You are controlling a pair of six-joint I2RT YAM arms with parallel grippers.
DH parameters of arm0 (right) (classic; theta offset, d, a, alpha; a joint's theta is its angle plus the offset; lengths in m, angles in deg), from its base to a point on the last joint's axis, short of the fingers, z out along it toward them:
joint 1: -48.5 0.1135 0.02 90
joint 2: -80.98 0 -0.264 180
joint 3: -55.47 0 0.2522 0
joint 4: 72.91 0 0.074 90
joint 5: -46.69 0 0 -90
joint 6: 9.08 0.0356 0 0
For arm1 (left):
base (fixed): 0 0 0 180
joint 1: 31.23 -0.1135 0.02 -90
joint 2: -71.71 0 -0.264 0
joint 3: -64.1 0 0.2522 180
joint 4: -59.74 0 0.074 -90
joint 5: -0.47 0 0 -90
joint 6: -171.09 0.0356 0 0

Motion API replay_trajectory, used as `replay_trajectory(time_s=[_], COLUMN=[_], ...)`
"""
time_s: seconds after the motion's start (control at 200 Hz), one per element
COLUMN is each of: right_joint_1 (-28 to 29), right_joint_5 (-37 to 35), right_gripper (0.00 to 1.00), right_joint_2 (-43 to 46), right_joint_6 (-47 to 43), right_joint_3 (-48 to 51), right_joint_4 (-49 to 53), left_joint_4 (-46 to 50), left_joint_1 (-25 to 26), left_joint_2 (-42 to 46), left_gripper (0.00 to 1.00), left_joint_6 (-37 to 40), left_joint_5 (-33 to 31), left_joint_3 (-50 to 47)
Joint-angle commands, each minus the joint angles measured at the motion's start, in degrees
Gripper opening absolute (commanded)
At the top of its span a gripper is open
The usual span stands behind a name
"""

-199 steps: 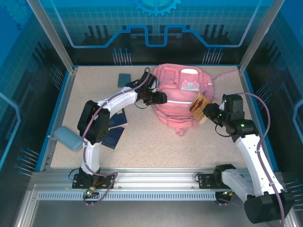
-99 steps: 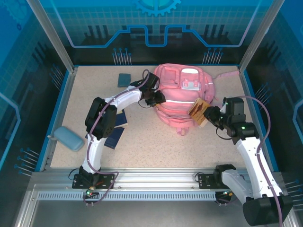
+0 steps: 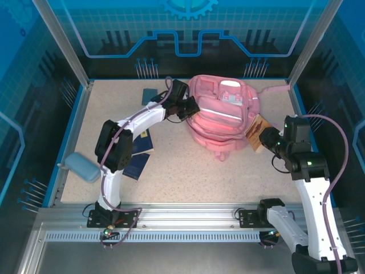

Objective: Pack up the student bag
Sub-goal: Open the student bag at the top-center of the table, then place the book in the student bag.

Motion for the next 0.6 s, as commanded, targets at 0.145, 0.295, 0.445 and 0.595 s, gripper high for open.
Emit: replay_trajectory(time_s=[0.145,0.295,0.445,0.595], right_joint_1=[-0.9,-0.8,-0.9,-0.9], right_joint_5=[8.2,10.0,9.2,13.8], right_gripper=[0.28,0.28,0.23,0.23], right_joint_2=[0.7,-0.5,-1.2,-2.7], right_joint_6=[0.2,1.8,3.8,7.1], right_joint_3=[0.7,0.8,2.5,6.4], right_joint_4=[-1.5,-0.1,0.9,-3.2], left_joint_4=[-14.9,-19.1,-19.8,-19.4], left_joint_1=[-1.8,-1.3,-0.2,0.6], left_joint_2=[12.6,13.6,12.8,11.4], left_gripper=[0.00,0.00,0.00,0.00], left_joint_6=[-8.5,-13.0,-13.1,-12.2], left_joint_5=[-11.8,-13.5,-14.8,-13.2], left_joint_3=[-8.4,-9.7,-6.7,-3.9])
